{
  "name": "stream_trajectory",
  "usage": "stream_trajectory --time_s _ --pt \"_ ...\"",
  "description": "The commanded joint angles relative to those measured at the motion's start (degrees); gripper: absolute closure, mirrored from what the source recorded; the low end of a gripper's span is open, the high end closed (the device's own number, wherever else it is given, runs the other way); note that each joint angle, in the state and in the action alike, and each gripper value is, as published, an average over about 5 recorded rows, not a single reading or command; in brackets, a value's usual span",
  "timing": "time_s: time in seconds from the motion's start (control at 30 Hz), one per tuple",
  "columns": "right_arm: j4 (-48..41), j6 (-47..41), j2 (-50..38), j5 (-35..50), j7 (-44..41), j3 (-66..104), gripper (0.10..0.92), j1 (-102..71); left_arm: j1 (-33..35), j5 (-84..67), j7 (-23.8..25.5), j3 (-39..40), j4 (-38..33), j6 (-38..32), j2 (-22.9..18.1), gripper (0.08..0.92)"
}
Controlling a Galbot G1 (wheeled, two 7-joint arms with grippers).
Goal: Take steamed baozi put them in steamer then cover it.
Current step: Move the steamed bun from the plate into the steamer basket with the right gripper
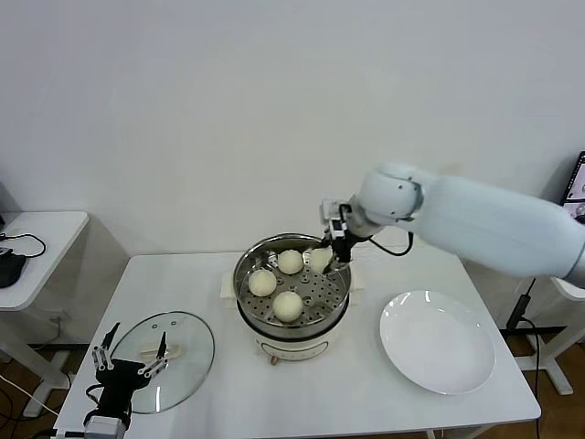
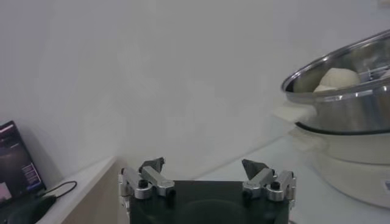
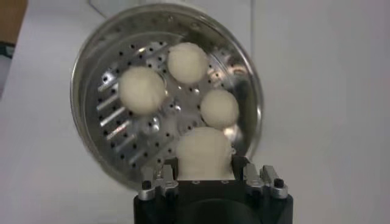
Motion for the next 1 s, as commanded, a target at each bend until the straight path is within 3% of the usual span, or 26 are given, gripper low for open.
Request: stream_trajectory --time_s 0.03,0.8,1.0 --pt "-3.08 -3.47 4.12 0.87 3.66 -2.11 0.474 -4.48 -0.15 -0.07 -0.05 0.01 0.31 -0.12 -0.02 0.177" --pt "-7.22 -4.41 5.6 -4.11 5.34 1.36 0.473 -9.68 -0.59 -0.2 -0.08 0.08 0.75 -0.13 -0.05 0.177" --pt "-5.87 -4.32 4.31 -3.87 4.29 2.87 0.355 -8.68 -0.6 -0.24 -0.1 0.09 0.63 -0.13 -0.06 0.177"
